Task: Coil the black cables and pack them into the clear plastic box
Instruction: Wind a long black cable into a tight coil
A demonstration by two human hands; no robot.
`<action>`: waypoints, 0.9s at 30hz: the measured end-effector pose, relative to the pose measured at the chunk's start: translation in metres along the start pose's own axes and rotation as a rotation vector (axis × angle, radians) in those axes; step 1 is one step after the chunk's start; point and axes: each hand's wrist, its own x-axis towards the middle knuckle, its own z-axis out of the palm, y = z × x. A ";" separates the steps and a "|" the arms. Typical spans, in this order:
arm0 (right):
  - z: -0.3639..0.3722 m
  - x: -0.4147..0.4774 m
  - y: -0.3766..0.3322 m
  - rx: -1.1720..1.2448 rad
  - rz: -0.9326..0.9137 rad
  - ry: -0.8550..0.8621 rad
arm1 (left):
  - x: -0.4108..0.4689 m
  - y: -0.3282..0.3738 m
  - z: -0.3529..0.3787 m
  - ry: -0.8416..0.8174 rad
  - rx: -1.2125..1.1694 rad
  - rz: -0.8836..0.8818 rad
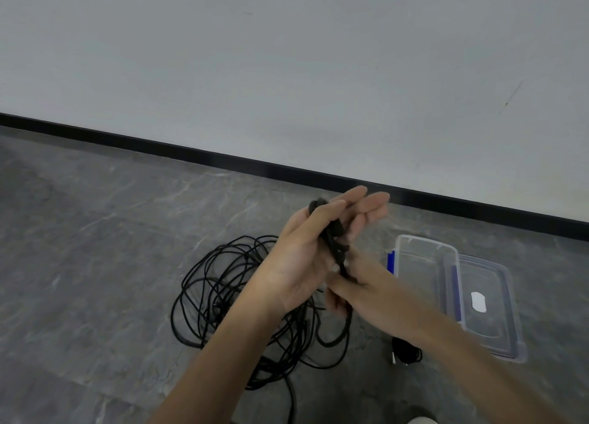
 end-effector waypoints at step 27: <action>-0.010 -0.012 -0.012 0.250 0.125 -0.083 | 0.006 -0.009 -0.012 0.218 0.942 0.353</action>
